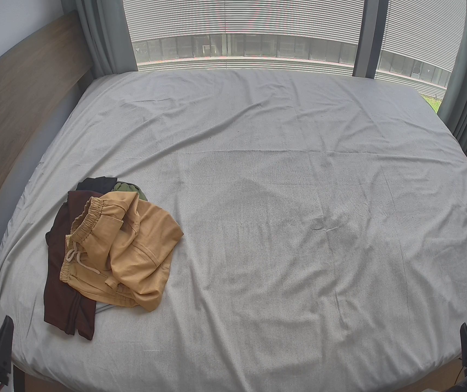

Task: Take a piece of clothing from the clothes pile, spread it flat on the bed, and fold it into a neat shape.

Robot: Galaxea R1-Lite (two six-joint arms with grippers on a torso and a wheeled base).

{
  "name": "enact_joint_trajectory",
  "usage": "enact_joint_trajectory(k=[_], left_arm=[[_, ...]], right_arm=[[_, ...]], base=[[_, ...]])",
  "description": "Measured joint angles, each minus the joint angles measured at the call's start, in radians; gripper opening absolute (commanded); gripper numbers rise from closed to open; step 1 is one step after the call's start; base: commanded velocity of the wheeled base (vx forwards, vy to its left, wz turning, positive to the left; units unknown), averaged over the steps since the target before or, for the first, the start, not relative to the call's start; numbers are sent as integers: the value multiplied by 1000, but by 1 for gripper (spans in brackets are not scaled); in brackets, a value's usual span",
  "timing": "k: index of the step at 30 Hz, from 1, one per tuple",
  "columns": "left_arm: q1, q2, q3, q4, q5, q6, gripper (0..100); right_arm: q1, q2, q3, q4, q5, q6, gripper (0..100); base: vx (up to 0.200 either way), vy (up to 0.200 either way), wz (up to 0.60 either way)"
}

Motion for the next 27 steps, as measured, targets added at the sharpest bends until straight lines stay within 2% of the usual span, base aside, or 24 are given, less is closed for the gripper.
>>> enact_joint_trajectory(k=[11, 14, 20, 27], left_arm=[[-147, 332, -185, -58, -25, -24, 100], [-168, 432, -216, -132, -28, -23, 100], [-175, 605, -247, -237, -48, -30, 100], [-132, 787, -321, -300, -100, -43, 100]], right_arm=[[0, 0, 0, 0, 0, 0, 100], [1, 0, 0, 0, 0, 0, 100], [1, 0, 0, 0, 0, 0, 100], [1, 0, 0, 0, 0, 2, 100]], base=[[0, 0, 0], [0, 0, 0], [0, 0, 0], [0, 0, 0]])
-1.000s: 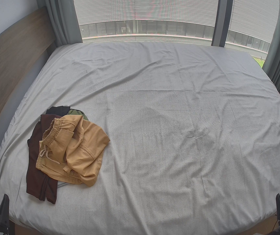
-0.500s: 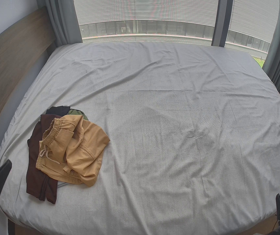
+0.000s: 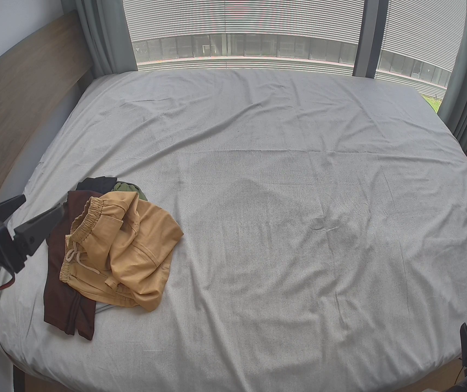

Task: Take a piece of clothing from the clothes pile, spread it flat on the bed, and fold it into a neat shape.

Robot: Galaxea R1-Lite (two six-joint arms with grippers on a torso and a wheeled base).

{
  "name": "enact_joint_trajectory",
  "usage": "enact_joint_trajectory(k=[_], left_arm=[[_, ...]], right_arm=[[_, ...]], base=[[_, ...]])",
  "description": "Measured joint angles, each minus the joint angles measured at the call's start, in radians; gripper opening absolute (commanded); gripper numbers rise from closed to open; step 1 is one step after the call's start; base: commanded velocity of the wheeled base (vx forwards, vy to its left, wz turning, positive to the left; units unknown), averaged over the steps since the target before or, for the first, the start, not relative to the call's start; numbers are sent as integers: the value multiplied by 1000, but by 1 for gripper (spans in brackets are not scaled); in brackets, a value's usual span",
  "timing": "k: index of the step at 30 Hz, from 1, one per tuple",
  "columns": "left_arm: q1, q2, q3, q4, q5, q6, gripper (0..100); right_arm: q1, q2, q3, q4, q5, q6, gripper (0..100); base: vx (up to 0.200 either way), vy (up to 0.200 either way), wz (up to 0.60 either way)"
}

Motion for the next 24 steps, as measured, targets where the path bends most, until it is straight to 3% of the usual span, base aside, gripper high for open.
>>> enact_joint_trajectory(k=[10, 24], left_arm=[[103, 232, -15, -190, -22, -20, 100], [128, 521, -38, -419, -24, -27, 100]], right_arm=[[0, 0, 0, 0, 0, 0, 100], [0, 0, 0, 0, 0, 0, 100]], base=[[0, 0, 0], [0, 0, 0]])
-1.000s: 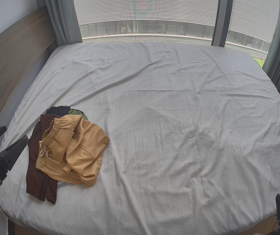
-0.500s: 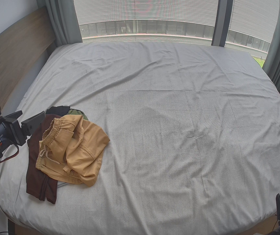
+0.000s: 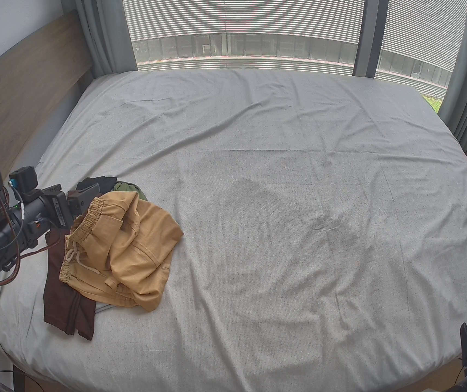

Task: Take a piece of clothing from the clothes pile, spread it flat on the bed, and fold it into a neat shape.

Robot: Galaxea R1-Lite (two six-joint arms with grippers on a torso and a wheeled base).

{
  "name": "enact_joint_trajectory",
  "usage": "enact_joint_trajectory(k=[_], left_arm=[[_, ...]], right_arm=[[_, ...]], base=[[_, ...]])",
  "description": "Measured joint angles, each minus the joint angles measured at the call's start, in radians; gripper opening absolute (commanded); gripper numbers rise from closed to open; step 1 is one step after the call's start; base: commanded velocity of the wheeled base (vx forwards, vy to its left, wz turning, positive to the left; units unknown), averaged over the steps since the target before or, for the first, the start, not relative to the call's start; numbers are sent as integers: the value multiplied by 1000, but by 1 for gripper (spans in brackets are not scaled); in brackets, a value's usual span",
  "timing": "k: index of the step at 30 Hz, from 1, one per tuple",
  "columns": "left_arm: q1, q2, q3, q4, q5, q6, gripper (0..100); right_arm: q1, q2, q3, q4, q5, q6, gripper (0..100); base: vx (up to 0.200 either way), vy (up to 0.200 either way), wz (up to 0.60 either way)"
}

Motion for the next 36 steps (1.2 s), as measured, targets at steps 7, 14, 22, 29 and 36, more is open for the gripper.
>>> enact_joint_trajectory(k=[7, 14, 22, 29, 36], left_arm=[[38, 103, -4, -37, -3, -37, 100], [64, 160, -16, -37, -9, -53, 100], [76, 216, -51, -27, -9, -76, 100], [88, 288, -93, -31, -41, -85, 100], [85, 345, -142, -31, -110, -158, 100]], right_arm=[[0, 0, 0, 0, 0, 1, 100], [0, 0, 0, 0, 0, 1, 100], [0, 0, 0, 0, 0, 2, 100], [0, 0, 0, 0, 0, 2, 100], [1, 0, 0, 0, 0, 2, 100]], base=[[0, 0, 0], [0, 0, 0], [0, 0, 0], [0, 0, 0], [0, 0, 0]])
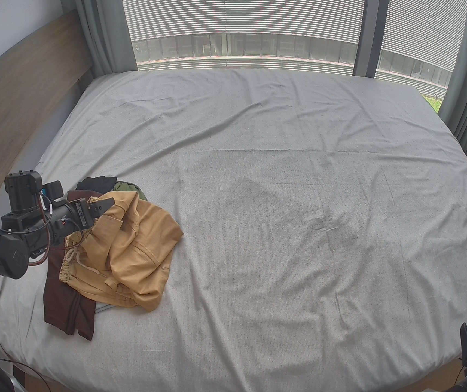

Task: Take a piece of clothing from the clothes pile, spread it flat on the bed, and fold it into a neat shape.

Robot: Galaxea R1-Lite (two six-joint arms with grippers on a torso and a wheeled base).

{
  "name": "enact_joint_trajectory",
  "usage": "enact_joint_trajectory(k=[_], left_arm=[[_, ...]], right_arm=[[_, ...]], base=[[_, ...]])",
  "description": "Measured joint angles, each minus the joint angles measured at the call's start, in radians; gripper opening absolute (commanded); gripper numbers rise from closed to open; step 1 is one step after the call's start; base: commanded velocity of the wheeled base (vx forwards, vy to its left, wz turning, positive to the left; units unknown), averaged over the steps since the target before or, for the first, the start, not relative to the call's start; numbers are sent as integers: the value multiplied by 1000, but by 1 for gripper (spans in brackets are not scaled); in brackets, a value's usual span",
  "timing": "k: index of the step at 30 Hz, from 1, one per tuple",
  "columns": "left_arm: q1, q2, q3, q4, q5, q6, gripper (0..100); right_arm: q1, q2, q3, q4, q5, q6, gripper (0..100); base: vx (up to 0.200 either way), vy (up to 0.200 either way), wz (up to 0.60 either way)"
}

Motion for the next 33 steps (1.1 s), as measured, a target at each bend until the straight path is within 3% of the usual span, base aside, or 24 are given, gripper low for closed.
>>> enact_joint_trajectory(k=[29, 30, 33], left_arm=[[-22, 157, -99, -6, -45, -9, 100], [-22, 160, -101, -5, -45, -9, 0], [-20, 169, -114, -7, -45, -8, 0]], right_arm=[[-1, 0, 0, 0, -1, 4, 100], [0, 0, 0, 0, -1, 4, 100], [0, 0, 0, 0, -1, 7, 100]], base=[[0, 0, 0], [0, 0, 0], [0, 0, 0]])
